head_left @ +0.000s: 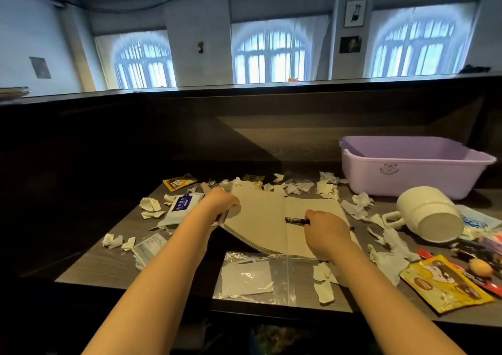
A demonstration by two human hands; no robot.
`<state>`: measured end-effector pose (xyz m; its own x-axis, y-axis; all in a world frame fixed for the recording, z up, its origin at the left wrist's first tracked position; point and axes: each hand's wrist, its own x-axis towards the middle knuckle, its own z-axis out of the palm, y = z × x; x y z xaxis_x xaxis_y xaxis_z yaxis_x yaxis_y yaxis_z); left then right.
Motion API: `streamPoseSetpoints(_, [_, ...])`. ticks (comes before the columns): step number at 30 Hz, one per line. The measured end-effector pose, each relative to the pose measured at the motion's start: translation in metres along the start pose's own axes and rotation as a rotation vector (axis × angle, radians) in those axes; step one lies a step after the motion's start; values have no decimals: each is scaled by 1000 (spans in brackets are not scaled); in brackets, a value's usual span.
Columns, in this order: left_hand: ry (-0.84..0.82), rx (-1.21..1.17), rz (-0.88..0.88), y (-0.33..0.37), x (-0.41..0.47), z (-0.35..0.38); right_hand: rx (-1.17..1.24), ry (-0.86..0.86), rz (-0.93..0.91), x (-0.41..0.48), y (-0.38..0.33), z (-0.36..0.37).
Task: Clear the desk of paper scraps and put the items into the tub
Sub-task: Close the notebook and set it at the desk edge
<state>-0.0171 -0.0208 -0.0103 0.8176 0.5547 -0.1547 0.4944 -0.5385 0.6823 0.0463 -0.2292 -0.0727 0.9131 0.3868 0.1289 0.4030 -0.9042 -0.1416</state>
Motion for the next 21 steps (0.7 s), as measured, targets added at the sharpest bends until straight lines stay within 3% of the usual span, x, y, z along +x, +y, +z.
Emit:
streamPoseSetpoints(4, [-24,-223,43,-19,15,3,140,-12,4,9,-13,-23])
streamPoseSetpoints(9, [-53,-456,95,-47,20,15,453,-25,-158,51,-69,-23])
streamPoseSetpoints(16, [-85,-534,133,-64,36,25,701,-60,-64,109,-131,0])
streamPoseSetpoints(21, [-91,-529,152,-69,42,27,423,-102,-105,139,-143,10])
